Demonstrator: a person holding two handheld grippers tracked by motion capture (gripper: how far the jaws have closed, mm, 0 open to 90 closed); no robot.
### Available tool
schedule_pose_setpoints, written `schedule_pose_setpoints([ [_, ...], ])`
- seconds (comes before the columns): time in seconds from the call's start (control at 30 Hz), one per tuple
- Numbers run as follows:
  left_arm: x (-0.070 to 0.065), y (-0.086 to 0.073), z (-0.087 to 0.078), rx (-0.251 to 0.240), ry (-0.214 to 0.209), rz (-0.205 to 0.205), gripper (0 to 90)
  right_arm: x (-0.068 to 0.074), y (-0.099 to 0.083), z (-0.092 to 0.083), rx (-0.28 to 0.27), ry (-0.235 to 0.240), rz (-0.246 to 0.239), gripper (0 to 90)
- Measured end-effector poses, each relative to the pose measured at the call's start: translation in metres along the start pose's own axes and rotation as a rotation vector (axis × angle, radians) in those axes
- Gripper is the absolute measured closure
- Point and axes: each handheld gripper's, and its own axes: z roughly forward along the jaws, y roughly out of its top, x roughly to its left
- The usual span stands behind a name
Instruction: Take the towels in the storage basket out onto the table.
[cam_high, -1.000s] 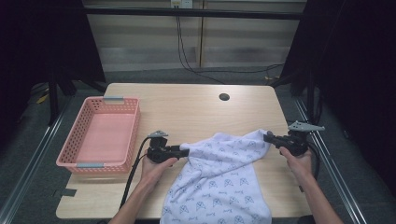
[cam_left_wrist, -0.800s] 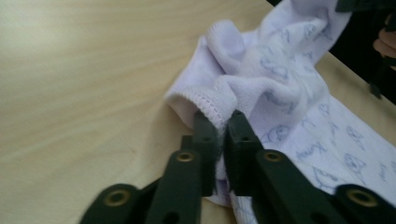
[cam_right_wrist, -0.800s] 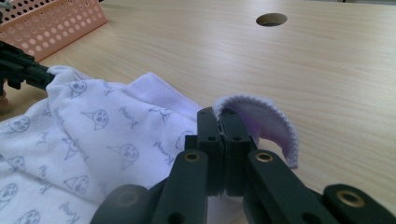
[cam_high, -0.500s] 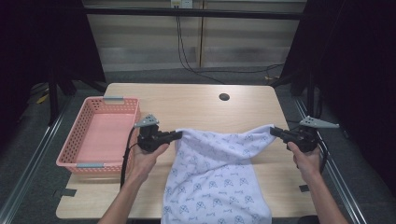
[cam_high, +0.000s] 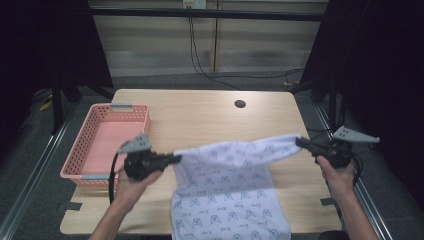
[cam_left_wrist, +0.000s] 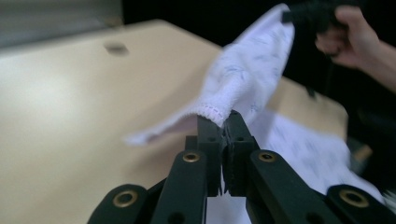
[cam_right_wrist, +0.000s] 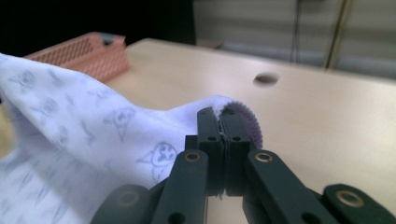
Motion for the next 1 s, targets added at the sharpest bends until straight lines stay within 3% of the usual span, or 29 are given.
schedule_pose_setpoints([
  [0.03, -0.008, -0.021, 0.004, 0.046, -0.035, -0.018, 87.7, 0.008, -0.023, 0.001, 0.074, 0.014, -0.002, 89.0],
  [0.07, -0.008, -0.021, 0.004, 0.046, -0.035, -0.018, 87.6, 0.008, -0.023, 0.001, 0.074, 0.014, -0.002, 89.0],
  [0.1, -0.016, -0.042, 0.007, 0.108, -0.053, -0.028, 87.5, 0.012, -0.038, 0.002, 0.123, 0.019, -0.001, 89.0],
  [0.13, -0.016, -0.042, 0.007, 0.108, -0.053, -0.028, 87.2, 0.012, -0.038, 0.002, 0.123, 0.019, -0.001, 89.0],
  [0.2, -0.018, -0.057, 0.008, 0.141, -0.078, -0.065, 85.6, 0.016, -0.05, 0.001, 0.164, 0.034, 0.005, 89.0],
  [0.23, -0.019, -0.063, 0.008, 0.158, -0.098, -0.081, 82.7, 0.017, -0.053, 0.001, 0.175, 0.032, 0.009, 89.0],
  [0.27, -0.018, -0.066, 0.008, 0.168, -0.092, -0.082, 77.6, 0.018, -0.056, 0.0, 0.183, 0.036, 0.013, 89.0],
  [0.3, -0.014, -0.064, 0.007, 0.14, -0.077, -0.115, 63.2, 0.019, -0.059, -0.001, 0.187, 0.034, 0.016, 89.0],
  [0.33, -0.014, -0.064, 0.007, 0.14, -0.077, -0.115, 60.1, 0.018, -0.059, -0.001, 0.185, 0.035, 0.016, 89.0],
  [0.4, -0.009, -0.055, 0.005, 0.088, -0.089, -0.113, 60.0, 0.018, -0.059, 0.0, 0.187, 0.031, 0.021, 89.0],
  [0.5, -0.002, -0.035, 0.006, 0.014, -0.074, -0.109, 55.0, 0.018, -0.056, 0.005, 0.176, 0.04, 0.012, 89.0],
  [0.57, 0.009, -0.02, 0.018, -0.015, -0.056, -0.109, 55.6, 0.018, -0.056, 0.007, 0.179, 0.045, 0.013, 89.0],
  [0.63, 0.015, -0.017, 0.025, -0.006, -0.045, -0.119, 56.9, 0.018, -0.056, 0.007, 0.181, 0.045, 0.01, 88.9],
  [0.67, 0.026, -0.018, 0.04, 0.022, -0.011, -0.149, 57.6, 0.017, -0.058, 0.008, 0.189, 0.049, 0.013, 88.8],
  [0.7, 0.026, -0.018, 0.04, 0.022, -0.011, -0.149, 58.1, 0.017, -0.058, 0.008, 0.189, 0.049, 0.013, 88.8],
  [0.73, 0.033, -0.022, 0.05, 0.04, -0.002, -0.17, 58.1, 0.017, -0.059, 0.007, 0.187, 0.05, 0.016, 88.6],
  [0.77, 0.041, -0.026, 0.062, 0.087, 0.034, -0.182, 58.3, 0.016, -0.061, 0.005, 0.199, 0.045, 0.029, 85.5],
  [0.87, 0.049, -0.031, 0.072, 0.12, 0.062, -0.194, 58.2, 0.016, -0.063, 0.002, 0.212, 0.058, 0.031, 84.8],
  [0.9, 0.055, -0.033, 0.078, 0.116, 0.082, -0.216, 57.5, 0.015, -0.066, -0.002, 0.238, 0.047, 0.048, 78.6],
  [1.0, 0.058, -0.035, 0.083, 0.135, 0.078, -0.219, 56.1, 0.013, -0.068, -0.005, 0.234, 0.024, 0.056, 70.6],
])
